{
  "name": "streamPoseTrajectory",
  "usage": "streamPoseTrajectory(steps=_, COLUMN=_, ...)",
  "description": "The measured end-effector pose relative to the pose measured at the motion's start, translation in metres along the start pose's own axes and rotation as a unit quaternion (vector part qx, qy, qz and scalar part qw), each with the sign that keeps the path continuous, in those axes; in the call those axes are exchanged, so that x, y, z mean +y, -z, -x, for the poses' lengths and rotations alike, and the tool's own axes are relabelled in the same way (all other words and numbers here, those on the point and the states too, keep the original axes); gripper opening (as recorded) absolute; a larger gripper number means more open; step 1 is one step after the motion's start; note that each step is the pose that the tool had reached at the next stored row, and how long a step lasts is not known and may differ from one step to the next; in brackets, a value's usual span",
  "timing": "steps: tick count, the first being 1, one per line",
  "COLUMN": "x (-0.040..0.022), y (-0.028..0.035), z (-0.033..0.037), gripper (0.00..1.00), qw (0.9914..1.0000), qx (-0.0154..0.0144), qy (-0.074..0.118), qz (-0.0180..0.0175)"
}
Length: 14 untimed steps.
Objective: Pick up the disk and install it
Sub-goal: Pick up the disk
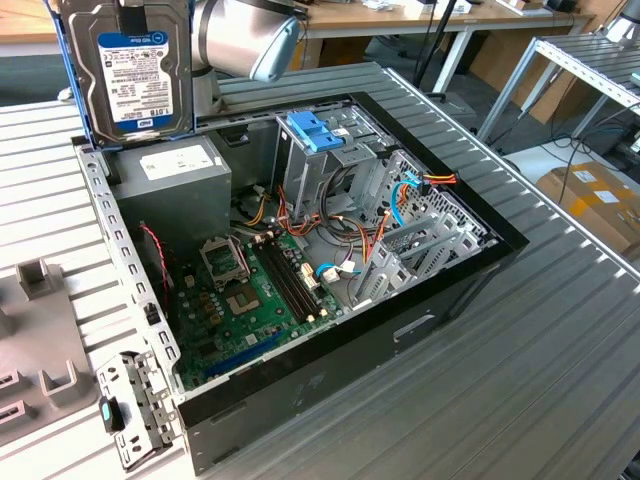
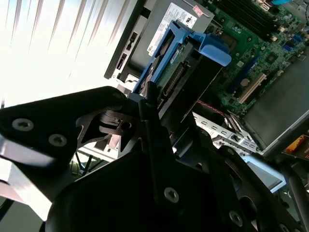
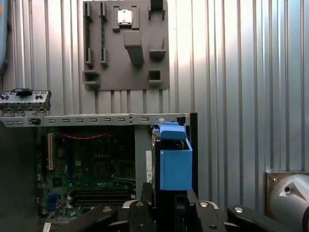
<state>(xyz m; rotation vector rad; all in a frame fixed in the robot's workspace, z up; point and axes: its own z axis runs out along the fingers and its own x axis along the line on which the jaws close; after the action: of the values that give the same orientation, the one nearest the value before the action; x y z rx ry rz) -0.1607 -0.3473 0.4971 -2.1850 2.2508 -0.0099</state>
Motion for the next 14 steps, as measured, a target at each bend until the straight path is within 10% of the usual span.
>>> streamPoseTrajectory(steps=14, x=-0.0299, y=-0.0002, z=0.0009, gripper=0.35, qw=1.00000, qx=0.0000, qy=0.000, qz=0.0000)
